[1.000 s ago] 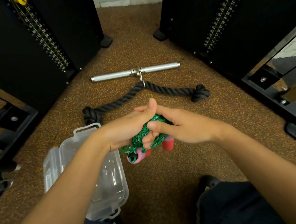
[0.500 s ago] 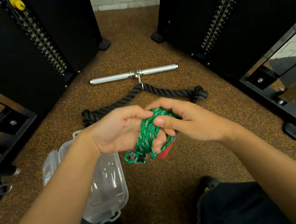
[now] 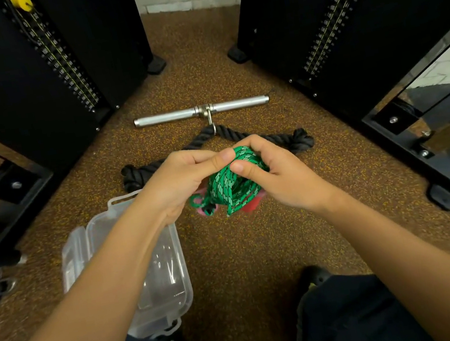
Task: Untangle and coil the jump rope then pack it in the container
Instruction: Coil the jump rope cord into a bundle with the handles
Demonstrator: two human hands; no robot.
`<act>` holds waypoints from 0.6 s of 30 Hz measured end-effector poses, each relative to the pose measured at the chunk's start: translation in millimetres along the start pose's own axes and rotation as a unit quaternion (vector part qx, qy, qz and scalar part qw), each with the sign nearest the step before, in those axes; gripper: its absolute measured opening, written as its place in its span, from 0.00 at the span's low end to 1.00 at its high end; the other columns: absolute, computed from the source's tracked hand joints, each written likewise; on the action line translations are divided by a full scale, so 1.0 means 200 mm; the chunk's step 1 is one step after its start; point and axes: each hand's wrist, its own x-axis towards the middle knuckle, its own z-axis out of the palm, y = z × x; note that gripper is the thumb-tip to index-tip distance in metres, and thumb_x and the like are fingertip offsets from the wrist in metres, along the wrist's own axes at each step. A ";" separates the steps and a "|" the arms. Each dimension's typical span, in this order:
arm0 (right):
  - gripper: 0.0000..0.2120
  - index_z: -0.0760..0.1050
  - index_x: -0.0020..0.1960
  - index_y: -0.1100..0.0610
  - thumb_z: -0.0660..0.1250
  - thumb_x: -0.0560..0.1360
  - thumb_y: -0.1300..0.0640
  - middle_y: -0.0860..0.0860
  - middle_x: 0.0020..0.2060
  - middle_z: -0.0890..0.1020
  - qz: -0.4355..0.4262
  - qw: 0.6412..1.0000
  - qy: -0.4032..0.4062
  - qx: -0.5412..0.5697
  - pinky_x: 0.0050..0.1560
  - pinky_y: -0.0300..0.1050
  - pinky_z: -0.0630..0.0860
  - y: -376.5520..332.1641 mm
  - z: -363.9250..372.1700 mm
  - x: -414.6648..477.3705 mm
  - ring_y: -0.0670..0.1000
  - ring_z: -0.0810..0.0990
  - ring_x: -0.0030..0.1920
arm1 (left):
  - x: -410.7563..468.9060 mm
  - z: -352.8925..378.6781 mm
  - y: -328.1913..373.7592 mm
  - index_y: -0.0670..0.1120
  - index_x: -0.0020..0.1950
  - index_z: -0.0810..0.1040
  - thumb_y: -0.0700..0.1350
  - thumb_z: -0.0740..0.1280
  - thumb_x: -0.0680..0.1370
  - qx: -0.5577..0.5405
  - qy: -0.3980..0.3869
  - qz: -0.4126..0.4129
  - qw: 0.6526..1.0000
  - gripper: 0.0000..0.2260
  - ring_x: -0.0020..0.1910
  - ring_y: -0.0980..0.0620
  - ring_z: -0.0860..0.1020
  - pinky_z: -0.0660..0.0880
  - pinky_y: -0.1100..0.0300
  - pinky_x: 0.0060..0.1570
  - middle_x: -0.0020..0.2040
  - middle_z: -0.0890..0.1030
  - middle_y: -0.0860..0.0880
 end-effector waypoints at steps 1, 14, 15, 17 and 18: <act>0.10 0.69 0.54 0.51 0.62 0.75 0.48 0.47 0.44 0.79 -0.005 1.000 0.016 -0.010 0.43 0.46 0.80 0.01 0.01 0.00 0.49 0.81 0.45 | 0.01 0.01 -0.01 0.47 0.36 0.85 0.55 0.71 0.61 -0.008 0.023 0.003 1.000 0.12 0.40 0.47 0.80 0.72 0.54 0.46 0.39 0.85 0.43; 0.05 0.72 0.47 0.50 0.60 0.77 0.50 0.44 0.34 0.76 0.016 0.987 0.157 0.026 0.41 0.42 0.73 0.03 -0.08 0.05 0.42 0.75 0.36 | 0.00 0.12 -0.09 0.57 0.62 0.65 0.64 0.59 0.68 0.120 -0.098 0.021 0.988 0.24 0.55 0.66 0.72 0.68 0.67 0.55 0.56 0.74 0.61; 0.04 0.72 0.45 0.49 0.61 0.77 0.49 0.44 0.33 0.76 0.022 0.986 0.158 0.051 0.42 0.42 0.74 0.03 -0.09 0.05 0.42 0.75 0.36 | 0.00 0.12 -0.10 0.58 0.63 0.65 0.64 0.64 0.69 0.135 -0.115 0.027 0.984 0.25 0.58 0.64 0.72 0.68 0.65 0.57 0.58 0.75 0.60; 0.06 0.73 0.43 0.49 0.62 0.76 0.49 0.45 0.31 0.76 0.038 0.978 0.164 0.127 0.41 0.47 0.74 0.04 -0.10 0.06 0.45 0.75 0.35 | 0.03 0.07 -0.12 0.57 0.65 0.66 0.60 0.69 0.68 0.183 -0.113 0.042 0.976 0.28 0.64 0.62 0.71 0.66 0.60 0.65 0.64 0.74 0.57; 0.07 0.73 0.43 0.51 0.61 0.76 0.50 0.45 0.30 0.75 0.045 0.970 0.170 0.168 0.39 0.47 0.74 0.04 -0.10 0.06 0.46 0.74 0.33 | 0.04 0.05 -0.13 0.56 0.66 0.67 0.57 0.70 0.68 0.215 -0.095 0.054 0.971 0.28 0.65 0.61 0.70 0.65 0.57 0.67 0.65 0.74 0.56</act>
